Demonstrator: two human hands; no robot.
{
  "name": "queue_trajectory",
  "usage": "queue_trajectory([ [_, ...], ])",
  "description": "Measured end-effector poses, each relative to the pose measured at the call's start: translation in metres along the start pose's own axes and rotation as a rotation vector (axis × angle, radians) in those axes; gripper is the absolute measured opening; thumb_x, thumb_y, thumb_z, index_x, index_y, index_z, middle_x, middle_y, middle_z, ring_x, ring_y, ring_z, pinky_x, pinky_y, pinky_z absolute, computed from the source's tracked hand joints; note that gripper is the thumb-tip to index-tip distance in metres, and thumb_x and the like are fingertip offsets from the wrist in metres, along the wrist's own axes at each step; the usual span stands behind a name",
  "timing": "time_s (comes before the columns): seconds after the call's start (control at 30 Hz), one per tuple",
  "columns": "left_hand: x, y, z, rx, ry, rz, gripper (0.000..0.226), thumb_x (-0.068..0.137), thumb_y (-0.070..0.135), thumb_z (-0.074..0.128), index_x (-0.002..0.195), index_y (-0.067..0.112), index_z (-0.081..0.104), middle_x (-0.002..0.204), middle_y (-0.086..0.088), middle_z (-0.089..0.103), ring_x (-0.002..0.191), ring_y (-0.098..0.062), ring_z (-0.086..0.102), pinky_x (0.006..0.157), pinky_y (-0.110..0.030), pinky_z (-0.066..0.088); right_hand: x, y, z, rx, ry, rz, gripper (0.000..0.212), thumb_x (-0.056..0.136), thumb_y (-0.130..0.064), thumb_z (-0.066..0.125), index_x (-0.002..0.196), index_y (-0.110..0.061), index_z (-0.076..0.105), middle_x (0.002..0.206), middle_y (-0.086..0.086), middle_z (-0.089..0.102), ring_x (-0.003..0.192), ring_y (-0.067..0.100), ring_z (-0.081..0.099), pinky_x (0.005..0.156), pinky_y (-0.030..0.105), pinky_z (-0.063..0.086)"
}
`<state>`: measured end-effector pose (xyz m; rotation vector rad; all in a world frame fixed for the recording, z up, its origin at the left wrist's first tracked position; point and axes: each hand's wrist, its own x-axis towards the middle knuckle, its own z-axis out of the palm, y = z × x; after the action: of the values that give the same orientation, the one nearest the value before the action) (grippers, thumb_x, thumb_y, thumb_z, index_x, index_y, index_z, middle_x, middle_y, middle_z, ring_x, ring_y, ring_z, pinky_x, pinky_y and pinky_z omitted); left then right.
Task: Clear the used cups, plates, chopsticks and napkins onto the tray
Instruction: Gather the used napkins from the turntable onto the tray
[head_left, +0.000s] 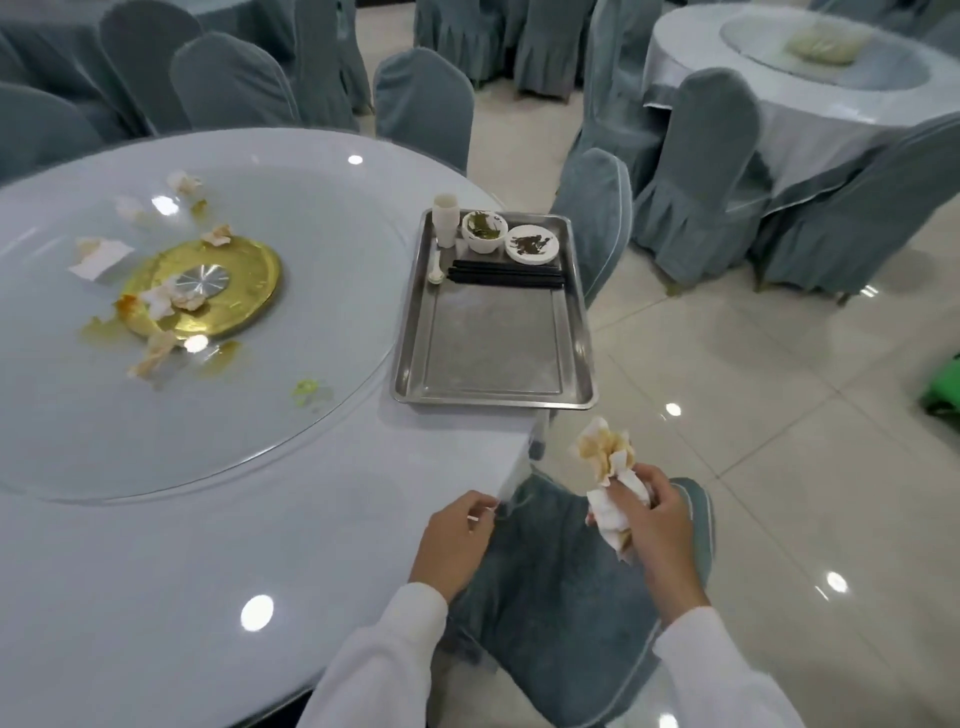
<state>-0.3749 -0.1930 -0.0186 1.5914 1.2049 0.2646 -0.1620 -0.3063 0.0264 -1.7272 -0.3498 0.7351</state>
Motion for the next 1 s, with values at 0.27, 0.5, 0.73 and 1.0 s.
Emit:
queue_trajectory([
  [0.27, -0.012, 0.065, 0.126, -0.141, 0.128, 0.01, 0.025, 0.105, 0.017, 0.058, 0.107, 0.038, 0.071, 0.107, 0.018, 0.076, 0.103, -0.003, 0.072, 0.098, -0.03, 0.056, 0.044, -0.019, -0.123, 0.023, -0.152, -0.066, 0.013, 0.092, -0.037, 0.078, 0.102, -0.045, 0.073, 0.096, -0.015, 0.076, 0.083, 0.009, 0.074, 0.06, 0.023, 0.06],
  [0.5, -0.001, 0.124, 0.186, -0.153, 0.156, 0.013, 0.023, 0.108, 0.019, 0.054, 0.107, 0.037, 0.068, 0.111, 0.014, 0.073, 0.109, -0.006, 0.068, 0.103, -0.032, 0.056, 0.083, -0.037, -0.202, 0.047, -0.151, -0.045, 0.012, 0.095, -0.029, 0.077, 0.099, -0.04, 0.074, 0.093, -0.005, 0.077, 0.092, 0.031, 0.074, 0.053, 0.027, 0.055],
  [0.73, 0.052, 0.161, 0.207, -0.164, 0.207, 0.029, 0.019, 0.109, 0.023, 0.053, 0.114, 0.033, 0.069, 0.11, 0.016, 0.073, 0.104, 0.0, 0.068, 0.101, -0.029, 0.058, 0.142, -0.053, -0.217, 0.06, -0.2, -0.001, 0.015, 0.095, -0.02, 0.076, 0.097, -0.035, 0.074, 0.094, 0.013, 0.077, 0.076, 0.035, 0.076, 0.043, 0.026, 0.049],
  [1.0, 0.146, 0.185, 0.222, -0.358, 0.376, 0.003, 0.022, 0.107, 0.018, 0.056, 0.11, 0.031, 0.074, 0.1, 0.013, 0.078, 0.099, -0.009, 0.074, 0.098, -0.042, 0.06, 0.258, -0.074, -0.191, -0.038, -0.288, -0.007, 0.024, 0.094, -0.011, 0.076, 0.089, -0.035, 0.076, 0.083, -0.001, 0.077, 0.068, 0.016, 0.076, 0.05, 0.023, 0.055],
])
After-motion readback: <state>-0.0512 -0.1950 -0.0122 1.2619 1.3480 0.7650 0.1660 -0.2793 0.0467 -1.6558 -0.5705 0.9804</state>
